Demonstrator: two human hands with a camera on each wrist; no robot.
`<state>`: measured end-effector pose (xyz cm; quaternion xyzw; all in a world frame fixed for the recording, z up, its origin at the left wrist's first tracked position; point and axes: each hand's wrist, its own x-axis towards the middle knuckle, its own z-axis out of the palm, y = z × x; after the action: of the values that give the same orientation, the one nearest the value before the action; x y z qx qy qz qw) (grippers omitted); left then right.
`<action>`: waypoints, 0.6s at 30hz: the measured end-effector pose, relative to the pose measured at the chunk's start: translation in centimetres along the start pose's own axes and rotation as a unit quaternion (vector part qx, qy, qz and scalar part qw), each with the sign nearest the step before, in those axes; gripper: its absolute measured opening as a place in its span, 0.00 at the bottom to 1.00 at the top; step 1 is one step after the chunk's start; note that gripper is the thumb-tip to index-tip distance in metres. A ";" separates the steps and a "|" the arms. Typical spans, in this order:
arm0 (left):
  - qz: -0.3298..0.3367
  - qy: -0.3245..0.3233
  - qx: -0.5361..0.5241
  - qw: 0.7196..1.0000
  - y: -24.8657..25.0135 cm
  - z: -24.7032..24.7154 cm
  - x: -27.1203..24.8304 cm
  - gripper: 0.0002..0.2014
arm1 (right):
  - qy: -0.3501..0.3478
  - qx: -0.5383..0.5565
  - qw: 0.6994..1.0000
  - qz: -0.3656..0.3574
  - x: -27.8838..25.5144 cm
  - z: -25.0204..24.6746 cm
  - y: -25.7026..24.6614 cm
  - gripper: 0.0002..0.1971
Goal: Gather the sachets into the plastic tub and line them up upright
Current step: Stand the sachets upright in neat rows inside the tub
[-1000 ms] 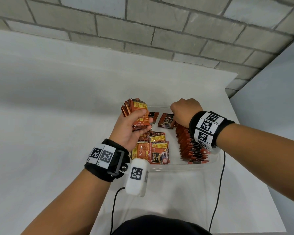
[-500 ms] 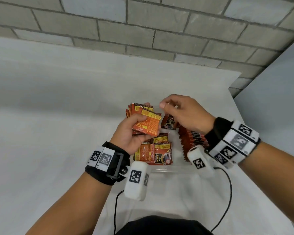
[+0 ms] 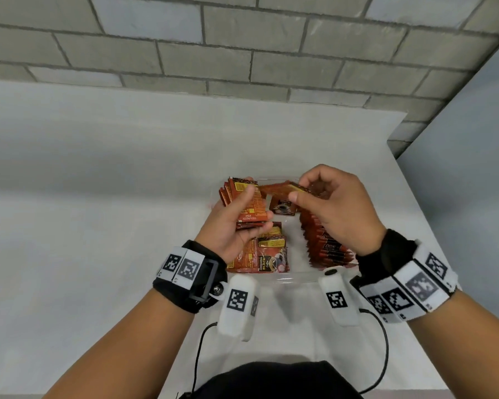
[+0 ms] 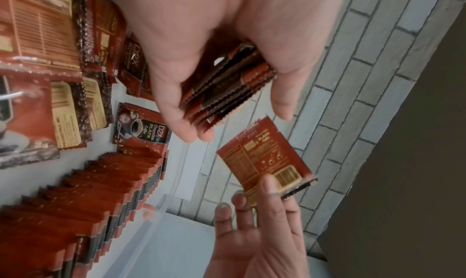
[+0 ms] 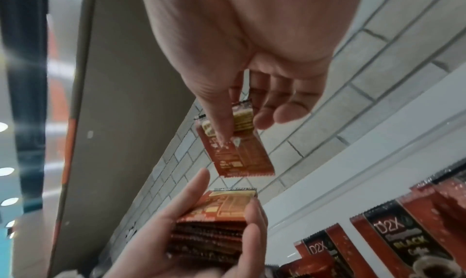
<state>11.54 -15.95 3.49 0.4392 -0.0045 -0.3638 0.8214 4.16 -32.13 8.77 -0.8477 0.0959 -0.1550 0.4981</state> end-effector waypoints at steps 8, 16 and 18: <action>0.005 -0.035 -0.028 0.999 -0.8 0.7 -0.2 0.04 | -0.113 -0.099 0.983 -0.101 -2.5 0.9 1.1 0.13; 0.034 -0.042 -0.024 0.998 -0.4 0.9 -0.6 0.25 | -0.050 -0.087 0.994 0.048 -1.4 0.0 0.7 0.15; 0.036 -0.043 -0.025 0.998 -0.5 0.8 -0.5 0.29 | -0.087 -0.051 0.991 0.085 -1.5 0.4 0.8 0.17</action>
<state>10.61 -16.38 3.80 0.4021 -0.0467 -0.3524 0.8437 2.87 -31.75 7.61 -0.8709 0.1316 -0.0326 0.4723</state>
